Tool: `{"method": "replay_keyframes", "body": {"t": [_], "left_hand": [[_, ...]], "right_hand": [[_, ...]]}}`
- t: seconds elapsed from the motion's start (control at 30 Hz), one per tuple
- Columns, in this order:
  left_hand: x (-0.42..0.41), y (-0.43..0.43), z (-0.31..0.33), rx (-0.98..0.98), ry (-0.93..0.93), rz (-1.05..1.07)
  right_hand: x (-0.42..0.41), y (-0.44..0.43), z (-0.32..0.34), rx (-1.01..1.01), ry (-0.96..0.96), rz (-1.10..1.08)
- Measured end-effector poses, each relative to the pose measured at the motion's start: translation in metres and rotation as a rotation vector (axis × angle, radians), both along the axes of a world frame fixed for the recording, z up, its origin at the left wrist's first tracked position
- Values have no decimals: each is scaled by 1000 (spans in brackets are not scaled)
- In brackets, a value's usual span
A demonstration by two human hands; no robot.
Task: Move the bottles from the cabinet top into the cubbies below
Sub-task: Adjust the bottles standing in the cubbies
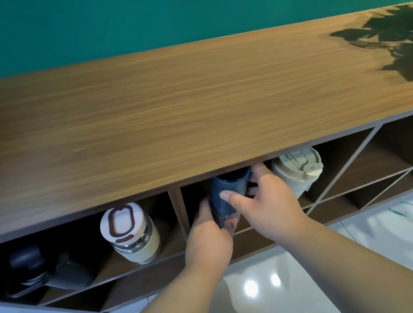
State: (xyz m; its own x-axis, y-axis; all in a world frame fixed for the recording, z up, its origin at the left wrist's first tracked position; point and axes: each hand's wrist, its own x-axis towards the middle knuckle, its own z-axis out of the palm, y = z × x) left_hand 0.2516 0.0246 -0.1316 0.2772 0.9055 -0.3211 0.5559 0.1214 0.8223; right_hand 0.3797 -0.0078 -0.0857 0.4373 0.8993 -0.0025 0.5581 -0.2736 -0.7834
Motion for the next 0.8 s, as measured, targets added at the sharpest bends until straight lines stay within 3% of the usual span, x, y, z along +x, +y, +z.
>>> {"method": "replay_keyframes", "body": {"t": [0.8], "left_hand": [[-1,0,-6,39,31,-14]], "right_hand": [[1,-3,1,-10,30,6]]}}
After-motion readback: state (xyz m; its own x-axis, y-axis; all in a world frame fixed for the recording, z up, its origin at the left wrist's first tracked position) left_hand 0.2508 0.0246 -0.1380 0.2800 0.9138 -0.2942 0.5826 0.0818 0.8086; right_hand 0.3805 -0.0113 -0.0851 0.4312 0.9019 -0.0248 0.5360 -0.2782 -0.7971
